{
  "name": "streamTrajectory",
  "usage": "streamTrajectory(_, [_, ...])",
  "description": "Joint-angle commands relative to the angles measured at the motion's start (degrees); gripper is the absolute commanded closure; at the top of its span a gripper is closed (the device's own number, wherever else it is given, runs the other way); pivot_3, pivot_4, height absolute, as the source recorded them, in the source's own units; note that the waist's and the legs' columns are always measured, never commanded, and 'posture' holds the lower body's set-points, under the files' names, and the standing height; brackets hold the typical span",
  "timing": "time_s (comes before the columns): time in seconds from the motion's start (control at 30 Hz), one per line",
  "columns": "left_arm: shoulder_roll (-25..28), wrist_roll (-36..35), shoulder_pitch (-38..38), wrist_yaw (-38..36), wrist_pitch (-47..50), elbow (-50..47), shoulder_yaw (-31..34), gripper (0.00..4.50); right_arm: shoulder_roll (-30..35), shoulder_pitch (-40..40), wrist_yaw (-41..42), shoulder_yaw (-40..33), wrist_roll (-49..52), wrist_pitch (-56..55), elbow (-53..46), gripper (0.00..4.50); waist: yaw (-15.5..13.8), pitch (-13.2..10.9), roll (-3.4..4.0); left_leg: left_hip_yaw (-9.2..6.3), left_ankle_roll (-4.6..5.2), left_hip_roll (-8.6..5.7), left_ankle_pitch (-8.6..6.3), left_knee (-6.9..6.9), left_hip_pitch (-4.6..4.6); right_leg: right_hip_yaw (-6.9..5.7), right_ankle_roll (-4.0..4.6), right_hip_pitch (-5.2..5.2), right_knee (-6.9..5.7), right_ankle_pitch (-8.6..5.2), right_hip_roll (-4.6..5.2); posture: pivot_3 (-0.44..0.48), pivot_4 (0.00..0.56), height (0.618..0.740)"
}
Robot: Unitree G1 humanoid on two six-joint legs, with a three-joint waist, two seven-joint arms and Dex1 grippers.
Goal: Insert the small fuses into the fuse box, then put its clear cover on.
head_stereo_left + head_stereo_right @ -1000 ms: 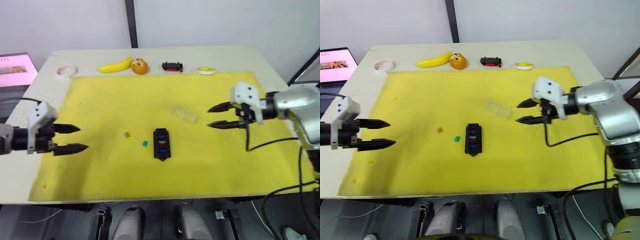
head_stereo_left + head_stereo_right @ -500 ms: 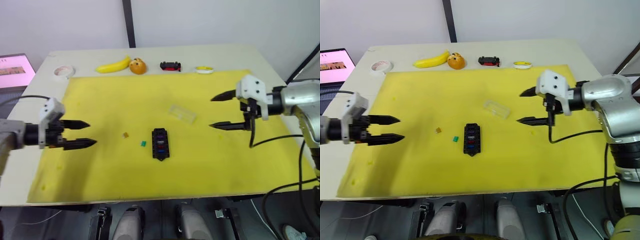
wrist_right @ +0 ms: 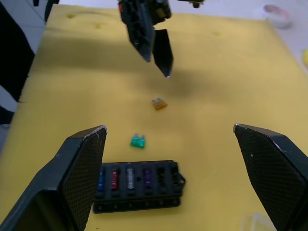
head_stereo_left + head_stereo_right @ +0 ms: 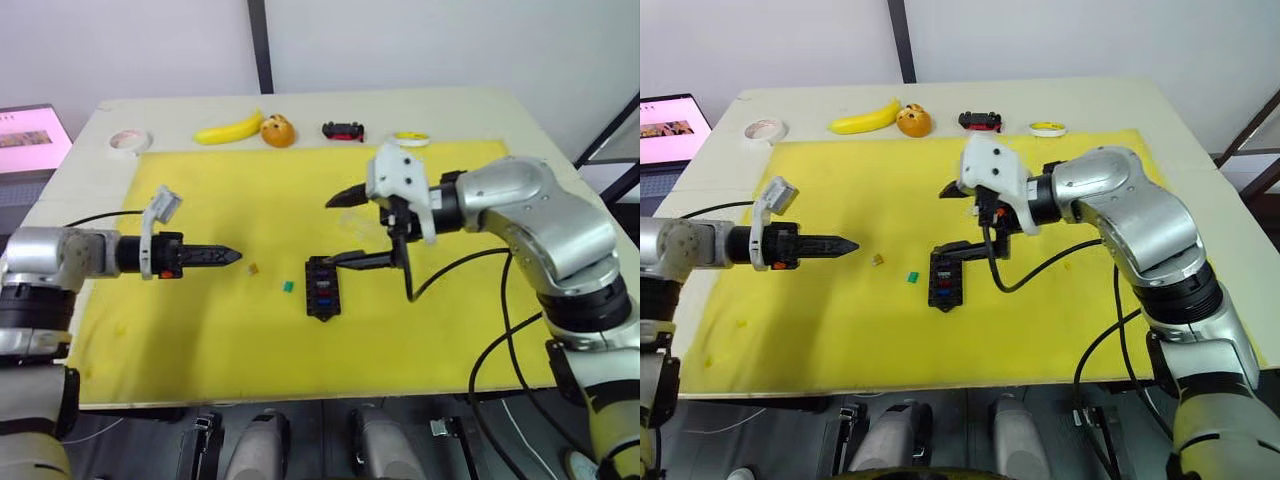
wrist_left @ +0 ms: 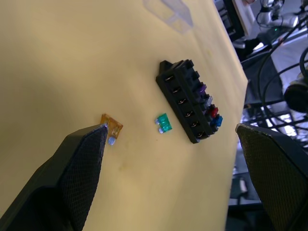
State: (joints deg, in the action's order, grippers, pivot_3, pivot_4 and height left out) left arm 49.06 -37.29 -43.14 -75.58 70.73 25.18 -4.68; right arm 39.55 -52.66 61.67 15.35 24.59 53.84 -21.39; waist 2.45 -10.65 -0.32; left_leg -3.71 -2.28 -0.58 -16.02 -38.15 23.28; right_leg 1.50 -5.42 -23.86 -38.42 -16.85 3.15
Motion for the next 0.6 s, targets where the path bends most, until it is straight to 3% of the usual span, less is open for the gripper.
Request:
streamTrajectory(0.03, [-0.06,1.60,-2.77,-2.13,0.84,2.75,-2.49,0.00,-1.05,-2.43,-2.23,-0.92,2.10,3.91,-2.90,0.04,0.03,0.00,0.00,0.01,-0.03,0.00,0.02,-0.01,0.07,0.00,0.00,-0.12,-0.05,0.00,0.00,0.000,0.150,0.740])
streamTrajectory(0.37, [-3.67,7.86,-6.94,-6.20,-2.87,13.95,-8.18,0.00,0.05,-3.75,-4.83,0.56,2.17,7.66,-4.51,0.04,-0.02,0.02,-0.03,0.09,-0.13,-0.30,0.08,-0.03,0.15,0.04,0.01,-0.50,-0.55,0.00,0.11,0.000,0.150,0.740])
streamTrajectory(0.6, [-6.89,9.76,-8.29,-7.58,-3.41,19.35,-7.71,0.00,0.44,-4.22,-5.09,0.40,2.22,7.68,-4.07,0.04,-0.24,0.04,-0.03,0.07,-0.13,-0.50,0.10,-0.05,0.15,0.03,0.00,-0.50,-0.61,-0.01,0.28,0.000,0.150,0.740])
